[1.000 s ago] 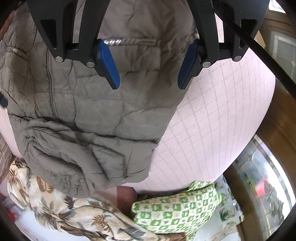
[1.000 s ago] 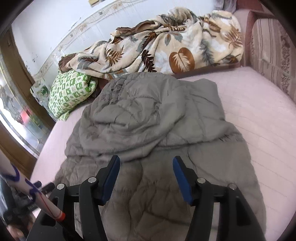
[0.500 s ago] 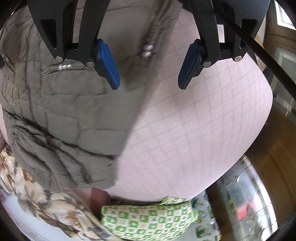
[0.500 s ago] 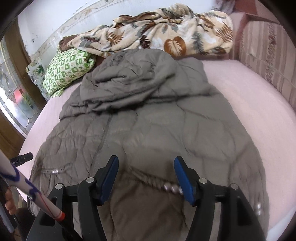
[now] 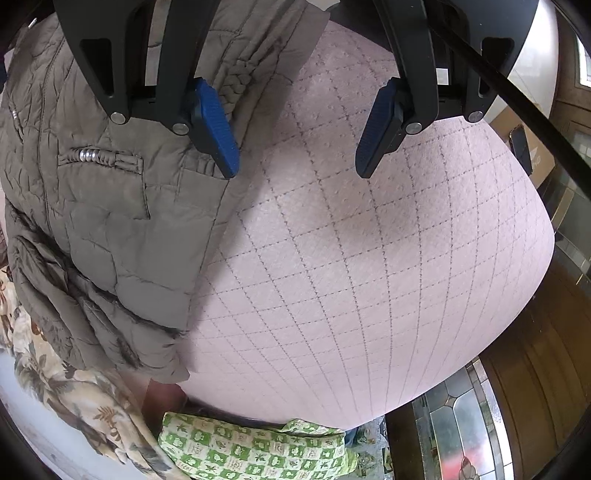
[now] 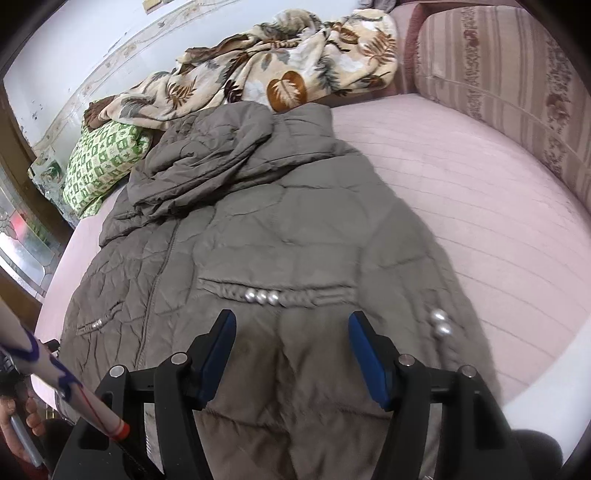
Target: Fold large clothes
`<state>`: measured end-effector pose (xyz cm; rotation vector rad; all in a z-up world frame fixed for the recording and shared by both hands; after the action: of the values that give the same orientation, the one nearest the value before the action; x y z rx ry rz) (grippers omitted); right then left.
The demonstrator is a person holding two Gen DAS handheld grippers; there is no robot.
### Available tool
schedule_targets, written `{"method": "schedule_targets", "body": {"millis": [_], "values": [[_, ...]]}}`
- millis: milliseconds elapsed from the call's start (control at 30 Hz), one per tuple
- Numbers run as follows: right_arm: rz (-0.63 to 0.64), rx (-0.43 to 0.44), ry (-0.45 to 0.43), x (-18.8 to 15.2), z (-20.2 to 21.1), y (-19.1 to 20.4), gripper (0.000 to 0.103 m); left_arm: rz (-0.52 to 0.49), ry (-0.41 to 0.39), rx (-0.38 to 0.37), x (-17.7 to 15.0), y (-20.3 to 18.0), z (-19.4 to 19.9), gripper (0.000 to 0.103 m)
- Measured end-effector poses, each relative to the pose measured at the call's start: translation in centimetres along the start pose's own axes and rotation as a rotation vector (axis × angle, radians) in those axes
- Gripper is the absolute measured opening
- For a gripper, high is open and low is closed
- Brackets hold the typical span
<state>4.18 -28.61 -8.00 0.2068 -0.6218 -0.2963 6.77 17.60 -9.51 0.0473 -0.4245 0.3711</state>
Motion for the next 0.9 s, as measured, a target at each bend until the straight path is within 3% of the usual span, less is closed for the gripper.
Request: {"method": "schedule_targets", "body": {"millis": [200, 333, 500, 733, 900], "values": [[0.025, -0.021, -0.008, 1.5, 0.8, 0.5, 0.07, 0.015, 0.0, -0.002, 0.1, -0.3, -1.0, 0.065], [0.126, -0.046, -0.065, 5.6, 1.4, 4.3, 0.07, 0.036, -0.005, -0.012, -0.1, -0.3, -2.1, 0.067], [0.198, -0.109, -0.136, 13.3, -0.1, 9.6, 0.07, 0.076, -0.043, -0.026, -0.2, 0.6, -3.0, 0.079], [0.25, -0.194, -0.145, 22.5, -7.4, 16.0, 0.07, 0.044, -0.071, 0.017, 0.6, 0.2, -4.0, 0.087], [0.174, -0.232, 0.02, 23.8, -16.2, 16.2, 0.07, 0.054, -0.077, 0.038, 1.0, 0.3, -4.5, 0.093]]}}
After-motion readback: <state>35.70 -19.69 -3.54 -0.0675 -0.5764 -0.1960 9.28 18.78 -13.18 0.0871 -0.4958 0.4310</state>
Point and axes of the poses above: each gripper's, at about its wrist camera, not at the fingertips, and z roughly against the way its jaws point, y to its left, x to its top, the point moved 6 cm from there along -z, roughly the way its jaws point, and after that the axes turned 5 degrees about y, right-handed, at the moved point
